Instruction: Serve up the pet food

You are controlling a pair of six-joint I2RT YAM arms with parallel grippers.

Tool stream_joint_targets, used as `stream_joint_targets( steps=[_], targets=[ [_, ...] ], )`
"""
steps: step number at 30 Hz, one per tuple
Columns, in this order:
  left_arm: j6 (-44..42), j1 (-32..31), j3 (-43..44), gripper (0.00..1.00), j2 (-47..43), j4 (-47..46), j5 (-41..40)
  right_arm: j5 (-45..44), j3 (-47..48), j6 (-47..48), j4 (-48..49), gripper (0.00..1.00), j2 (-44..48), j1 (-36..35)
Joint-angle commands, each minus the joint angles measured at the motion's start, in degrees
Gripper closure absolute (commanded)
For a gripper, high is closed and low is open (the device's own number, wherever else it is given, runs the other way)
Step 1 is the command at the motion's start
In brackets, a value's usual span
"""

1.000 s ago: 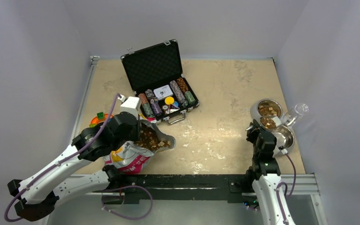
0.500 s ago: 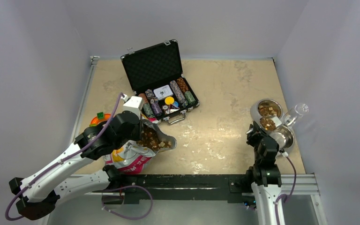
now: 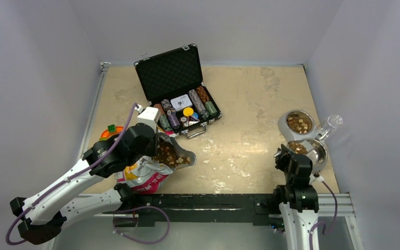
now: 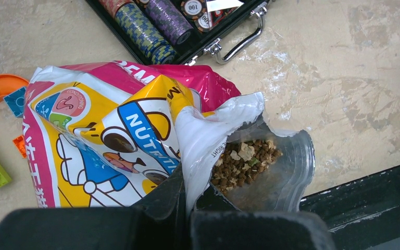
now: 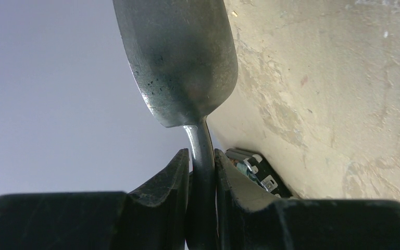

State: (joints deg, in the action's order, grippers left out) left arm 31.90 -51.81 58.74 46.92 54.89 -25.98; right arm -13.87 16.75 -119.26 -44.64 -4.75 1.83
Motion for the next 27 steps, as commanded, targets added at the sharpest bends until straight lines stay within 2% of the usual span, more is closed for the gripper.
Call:
stream_joint_targets(
  steps=[1, 12, 21, 27],
  targets=[
    [-1.45, 0.45, 1.53, 1.00, -0.01, 1.66, -1.78, -2.70, 1.89, -8.44, -12.25, 1.00, 2.75, 0.02],
    [-2.02, 0.44, 2.55, 1.00, 0.48, 2.00, -1.33, -2.73, 6.57, -11.71, -20.44, 1.00, 0.61, 0.02],
    [-1.93, 0.43, 3.69, 1.00, -0.46, 4.30, -2.60, -0.01, 13.58, -13.90, -26.79, 1.00, -12.44, 0.02],
    [-2.55, 0.42, 4.69, 1.00, -1.99, 6.82, -3.47, 2.13, 16.91, -16.54, -27.18, 1.00, -18.21, 0.11]
  ],
)
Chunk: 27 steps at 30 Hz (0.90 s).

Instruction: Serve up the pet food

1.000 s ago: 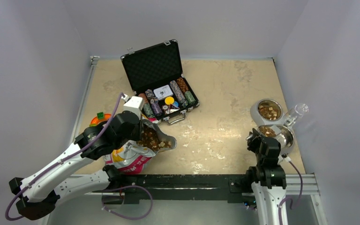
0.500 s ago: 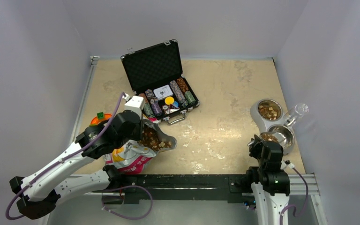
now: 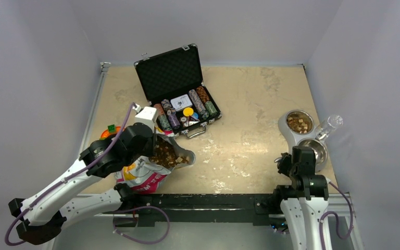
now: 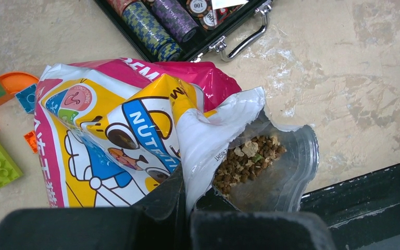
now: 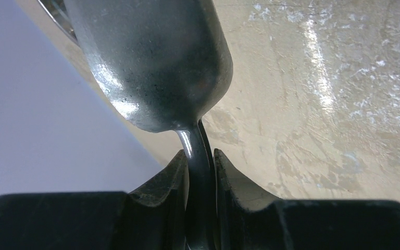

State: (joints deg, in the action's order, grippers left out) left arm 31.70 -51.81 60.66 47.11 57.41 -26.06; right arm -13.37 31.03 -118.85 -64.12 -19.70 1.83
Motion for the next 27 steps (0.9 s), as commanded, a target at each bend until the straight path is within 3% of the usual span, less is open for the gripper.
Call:
stream_joint_targets(
  steps=[1, 16, 27],
  targets=[
    [-2.55, 0.48, 2.87, 1.00, -2.54, 4.68, -3.63, 1.54, 3.20, -17.53, -7.96, 1.00, -4.03, 0.11],
    [-6.65, 0.48, 2.99, 1.00, -5.60, 4.86, -5.88, 3.23, 3.58, -20.69, -6.94, 1.00, -6.38, 2.79],
    [-8.32, 0.43, 1.54, 1.00, -8.01, 4.18, -7.04, 4.76, 11.20, -13.53, -8.91, 1.00, -16.57, 6.87]
  ],
)
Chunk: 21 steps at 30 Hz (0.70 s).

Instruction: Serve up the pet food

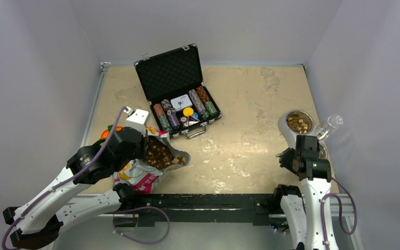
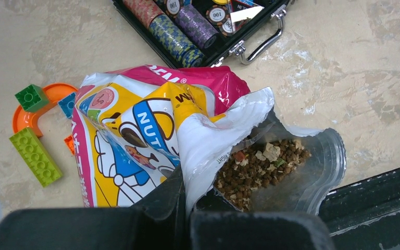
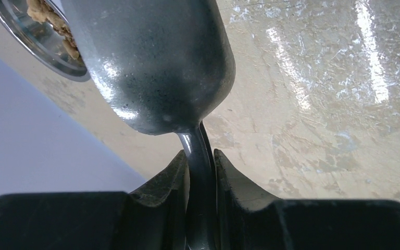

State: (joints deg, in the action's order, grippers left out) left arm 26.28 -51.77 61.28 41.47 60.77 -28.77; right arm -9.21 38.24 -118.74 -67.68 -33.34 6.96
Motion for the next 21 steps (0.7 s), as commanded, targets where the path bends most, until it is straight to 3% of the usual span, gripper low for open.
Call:
stream_joint_targets(
  steps=[1, 21],
  targets=[
    [-3.29, 0.43, 0.80, 1.00, -2.63, 0.66, -4.43, 0.46, 4.60, -12.90, -5.40, 1.00, -3.55, 2.00],
    [-7.16, 0.48, -1.91, 1.00, -3.96, -2.57, -6.10, 0.91, 13.30, 1.63, -6.55, 1.00, -16.58, 8.06]
  ],
)
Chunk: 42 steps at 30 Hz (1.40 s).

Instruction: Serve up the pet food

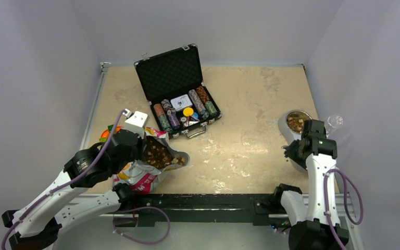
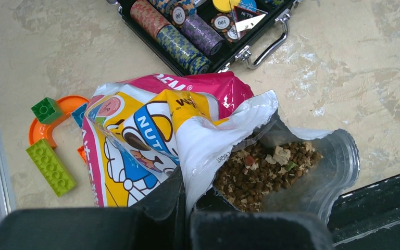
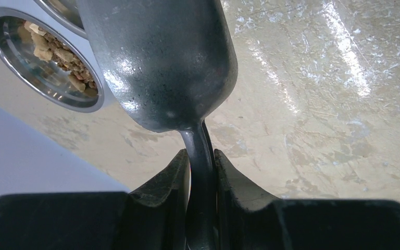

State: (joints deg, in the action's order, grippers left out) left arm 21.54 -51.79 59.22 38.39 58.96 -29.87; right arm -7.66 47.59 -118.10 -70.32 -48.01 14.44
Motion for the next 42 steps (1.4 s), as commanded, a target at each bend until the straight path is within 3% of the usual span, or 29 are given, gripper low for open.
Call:
stream_joint_targets(
  steps=[1, 42],
  targets=[
    [-2.46, 0.47, 0.21, 1.00, -0.72, -0.84, -4.94, -0.61, 4.58, 1.51, -4.28, 1.00, -2.51, 0.61],
    [-2.56, 0.48, -0.95, 1.00, -1.40, -1.76, -6.80, -5.50, 23.05, 25.74, -13.77, 1.00, -24.89, 1.73]
  ],
)
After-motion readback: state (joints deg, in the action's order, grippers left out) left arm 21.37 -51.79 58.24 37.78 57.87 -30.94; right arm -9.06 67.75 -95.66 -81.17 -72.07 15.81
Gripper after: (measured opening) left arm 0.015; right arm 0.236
